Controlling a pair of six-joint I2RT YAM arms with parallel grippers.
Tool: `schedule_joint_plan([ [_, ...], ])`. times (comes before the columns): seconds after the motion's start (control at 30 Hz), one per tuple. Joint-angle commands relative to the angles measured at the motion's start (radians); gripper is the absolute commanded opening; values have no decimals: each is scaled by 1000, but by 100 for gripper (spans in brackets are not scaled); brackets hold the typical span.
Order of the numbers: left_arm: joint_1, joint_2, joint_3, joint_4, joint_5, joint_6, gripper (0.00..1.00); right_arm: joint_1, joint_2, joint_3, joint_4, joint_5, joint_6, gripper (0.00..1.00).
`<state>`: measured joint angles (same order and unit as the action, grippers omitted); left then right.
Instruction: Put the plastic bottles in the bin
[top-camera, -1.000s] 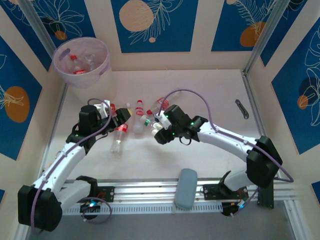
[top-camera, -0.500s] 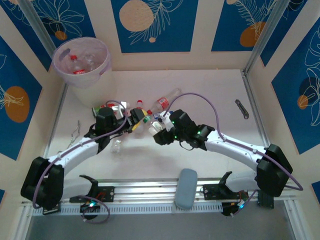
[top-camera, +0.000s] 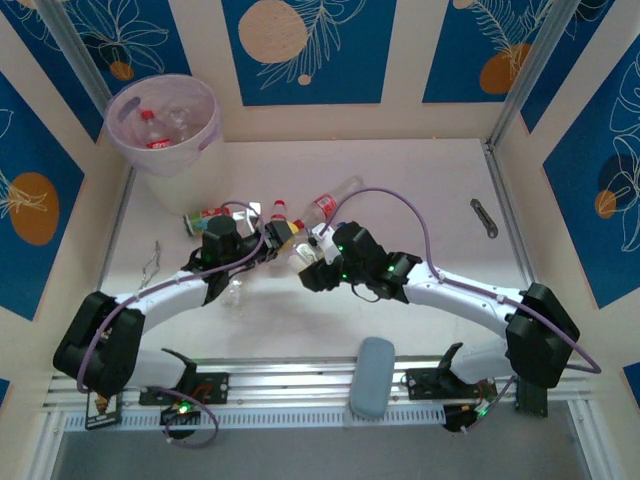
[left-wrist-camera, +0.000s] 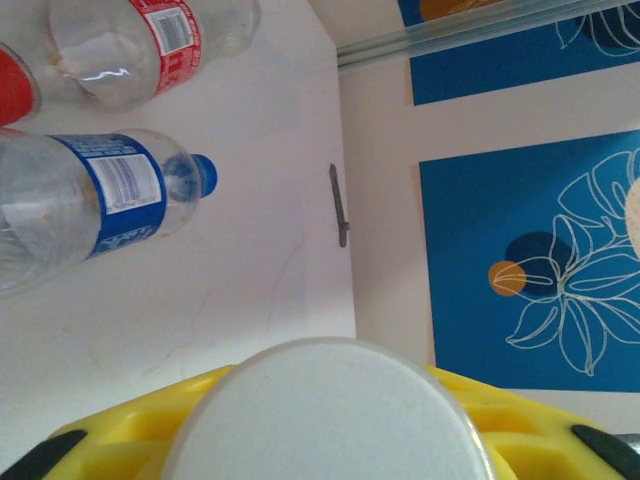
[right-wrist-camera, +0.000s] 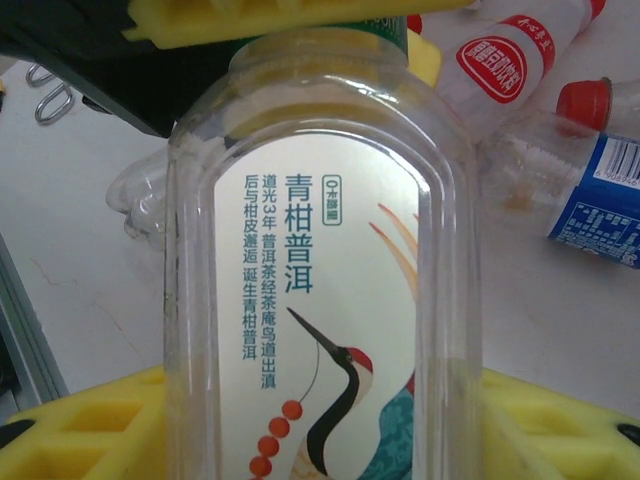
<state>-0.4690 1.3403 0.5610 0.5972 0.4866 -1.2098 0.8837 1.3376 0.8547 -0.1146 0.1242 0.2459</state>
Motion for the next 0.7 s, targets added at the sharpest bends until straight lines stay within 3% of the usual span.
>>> schedule_joint_plan([
  [0.0,-9,-11,1,16,1,7,23,9,21,1,41,-1,15,58],
  [0.13,-8,-10,6,3,0,19,14,5,15,2,35,-7,17,64],
  [0.37,1,-11,81,-112,-9,117,12,-45,-106,-15,-49,-4,24,100],
  [0.5,30,-18,177,-226,-6,211,7,-111,-234,-64,-88,2,58,99],
  [0.67,123,-7,423,-417,41,359,1,-191,-331,-120,-137,7,107,99],
])
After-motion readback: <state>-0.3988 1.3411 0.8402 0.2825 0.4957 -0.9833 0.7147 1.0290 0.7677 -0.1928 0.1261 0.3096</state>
